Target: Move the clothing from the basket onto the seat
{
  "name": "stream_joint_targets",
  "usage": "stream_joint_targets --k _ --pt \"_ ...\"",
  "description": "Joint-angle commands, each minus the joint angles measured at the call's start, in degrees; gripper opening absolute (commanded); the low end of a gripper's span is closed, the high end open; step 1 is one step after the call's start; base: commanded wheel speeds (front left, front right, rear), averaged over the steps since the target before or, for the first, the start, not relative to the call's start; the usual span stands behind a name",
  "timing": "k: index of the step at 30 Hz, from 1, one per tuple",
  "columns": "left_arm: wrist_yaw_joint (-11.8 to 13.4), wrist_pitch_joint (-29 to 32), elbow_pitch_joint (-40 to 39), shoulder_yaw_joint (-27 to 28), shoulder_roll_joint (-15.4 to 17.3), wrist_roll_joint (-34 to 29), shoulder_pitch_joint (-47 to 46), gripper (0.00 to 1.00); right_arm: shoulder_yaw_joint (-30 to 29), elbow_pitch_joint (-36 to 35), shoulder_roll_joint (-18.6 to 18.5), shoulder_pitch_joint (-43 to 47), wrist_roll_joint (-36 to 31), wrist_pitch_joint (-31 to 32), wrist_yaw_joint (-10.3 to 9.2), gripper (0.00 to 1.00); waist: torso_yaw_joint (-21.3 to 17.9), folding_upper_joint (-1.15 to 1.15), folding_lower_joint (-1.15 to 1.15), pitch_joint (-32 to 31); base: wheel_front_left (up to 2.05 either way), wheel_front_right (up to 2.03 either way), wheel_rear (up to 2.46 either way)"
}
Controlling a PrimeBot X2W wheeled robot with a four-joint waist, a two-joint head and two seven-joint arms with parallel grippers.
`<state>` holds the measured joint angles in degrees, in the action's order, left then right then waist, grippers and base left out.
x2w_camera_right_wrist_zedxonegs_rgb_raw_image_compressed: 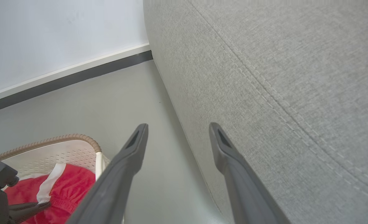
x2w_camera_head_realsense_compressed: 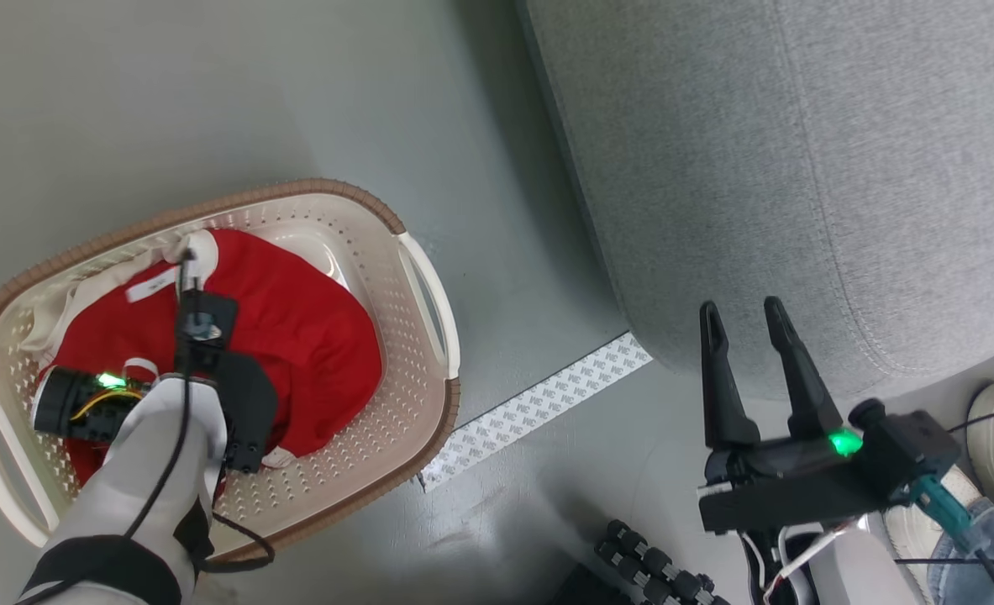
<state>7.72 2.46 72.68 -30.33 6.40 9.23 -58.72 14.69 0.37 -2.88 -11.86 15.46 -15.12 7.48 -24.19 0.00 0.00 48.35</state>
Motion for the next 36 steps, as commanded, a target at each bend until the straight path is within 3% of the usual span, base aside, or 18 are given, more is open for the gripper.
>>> stream_joint_targets --k 1,8,12,15,21,29,33,36 --pt "-0.2 -1.9 0.5 0.7 0.3 1.5 1.2 0.00 -0.1 0.3 0.0 -1.0 0.1 -0.1 0.02 1.00 0.1 0.00 0.00 -1.3 0.00 0.00 0.00" --pt "-3.3 -8.4 0.7 2.4 0.3 4.5 4.1 0.00 -0.5 2.2 0.0 -2.5 -1.1 -0.1 0.02 1.00 2.8 0.00 0.00 -7.5 0.00 0.00 0.00" --pt "-6.6 -13.0 0.9 4.0 -1.1 7.5 6.2 0.00 -0.6 4.9 -0.1 -1.6 -3.1 -0.1 0.02 1.00 6.9 0.00 0.00 -16.1 0.00 0.00 0.00" --pt "-7.8 -14.9 0.6 4.6 -2.8 9.1 7.4 0.00 -0.6 7.0 -0.1 0.1 -5.1 -0.1 0.02 1.00 10.0 0.00 0.00 -22.7 0.00 0.00 0.00" --pt "-10.1 -14.5 -6.5 1.6 -3.7 14.8 11.1 0.00 -0.6 10.6 -0.2 4.4 -8.0 -0.1 0.02 1.00 16.0 0.00 0.00 -35.1 0.00 0.00 0.00" --pt "-3.7 -8.3 -23.9 -8.1 -3.5 25.8 14.0 0.00 0.3 13.6 -0.1 9.9 -9.7 0.0 0.02 1.00 23.1 0.00 0.00 -46.2 0.00 0.00 0.00" --pt "-2.1 -5.1 -28.7 -9.8 -3.6 28.9 10.2 0.00 1.9 14.6 -0.1 9.7 -10.1 0.6 0.02 1.00 25.1 0.00 0.00 -49.4 0.00 0.00 0.00" --pt "3.3 -1.7 -37.4 -13.5 -3.6 30.0 9.5 0.00 3.6 15.1 -0.1 8.6 -10.0 1.5 0.02 1.00 26.2 0.00 0.00 -51.1 0.00 0.00 0.00"
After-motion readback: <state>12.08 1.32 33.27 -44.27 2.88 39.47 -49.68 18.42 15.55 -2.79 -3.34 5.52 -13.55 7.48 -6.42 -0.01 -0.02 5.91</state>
